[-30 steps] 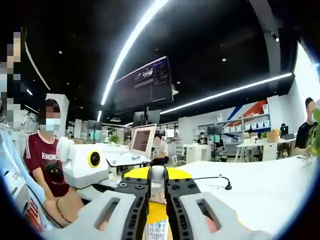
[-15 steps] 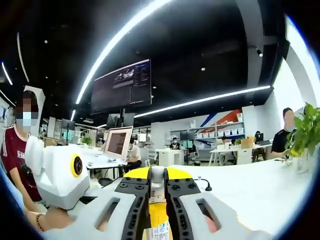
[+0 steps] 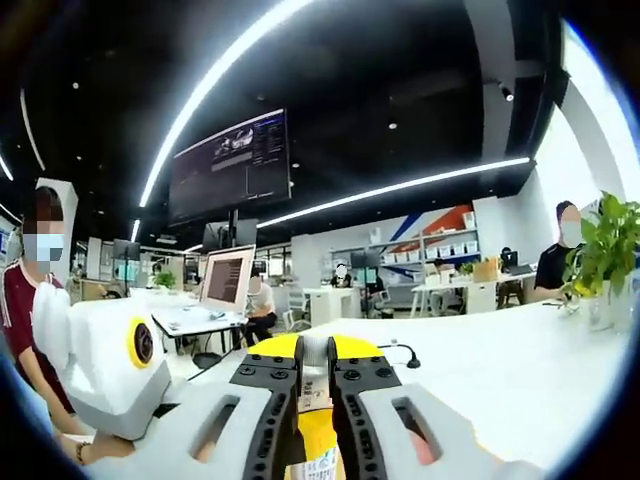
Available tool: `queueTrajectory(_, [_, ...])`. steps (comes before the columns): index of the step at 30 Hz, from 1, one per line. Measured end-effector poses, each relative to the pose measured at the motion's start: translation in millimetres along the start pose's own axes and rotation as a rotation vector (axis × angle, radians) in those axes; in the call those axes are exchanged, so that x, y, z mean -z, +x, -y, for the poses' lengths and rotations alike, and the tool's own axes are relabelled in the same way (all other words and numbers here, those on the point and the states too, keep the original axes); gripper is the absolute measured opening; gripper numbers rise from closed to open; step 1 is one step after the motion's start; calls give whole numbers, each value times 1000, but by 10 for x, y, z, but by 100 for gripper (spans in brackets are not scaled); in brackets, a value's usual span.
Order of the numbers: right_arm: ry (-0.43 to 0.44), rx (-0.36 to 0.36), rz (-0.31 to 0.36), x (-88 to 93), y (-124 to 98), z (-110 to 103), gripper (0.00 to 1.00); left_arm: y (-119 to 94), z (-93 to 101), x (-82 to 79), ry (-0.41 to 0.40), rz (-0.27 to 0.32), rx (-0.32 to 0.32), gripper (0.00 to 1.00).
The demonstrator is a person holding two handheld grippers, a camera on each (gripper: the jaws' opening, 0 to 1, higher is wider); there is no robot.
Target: Pick up the toothpaste unscrew the cap squeeze it onto the small board screw the cap back on and return it to the table
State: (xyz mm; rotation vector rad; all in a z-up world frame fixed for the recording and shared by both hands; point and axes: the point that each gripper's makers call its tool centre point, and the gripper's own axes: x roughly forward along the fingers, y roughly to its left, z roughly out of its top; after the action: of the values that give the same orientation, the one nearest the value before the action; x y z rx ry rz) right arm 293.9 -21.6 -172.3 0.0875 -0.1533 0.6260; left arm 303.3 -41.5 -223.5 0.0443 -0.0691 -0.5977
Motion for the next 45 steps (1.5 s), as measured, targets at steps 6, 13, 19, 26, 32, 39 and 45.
queueTrajectory(6, [24, -16, 21, -28, -11, -12, 9, -17, 6, -32, -61, 3, 46, 5])
queueTrajectory(13, [-35, -74, 30, -17, -16, -54, 10, -48, 25, -27, -159, 7, 151, 5])
queueTrajectory(19, [-90, -117, 61, -126, -126, -91, 22, -89, 61, -73, -161, 15, 245, 5])
queueTrajectory(26, [-101, -247, 54, -228, -236, -88, 23, -229, 174, -118, -172, 7, 478, 5])
queueTrajectory(32, [-20, -444, 4, -220, -290, -169, 20, -370, 296, -126, -223, 5, 696, 5])
queueTrajectory(39, [119, -745, -36, -236, -449, -399, 20, -511, 442, -150, -220, 15, 852, 5])
queueTrajectory(45, [156, -780, -49, -262, -419, -317, 15, -596, 507, -153, -239, 20, 923, 5])
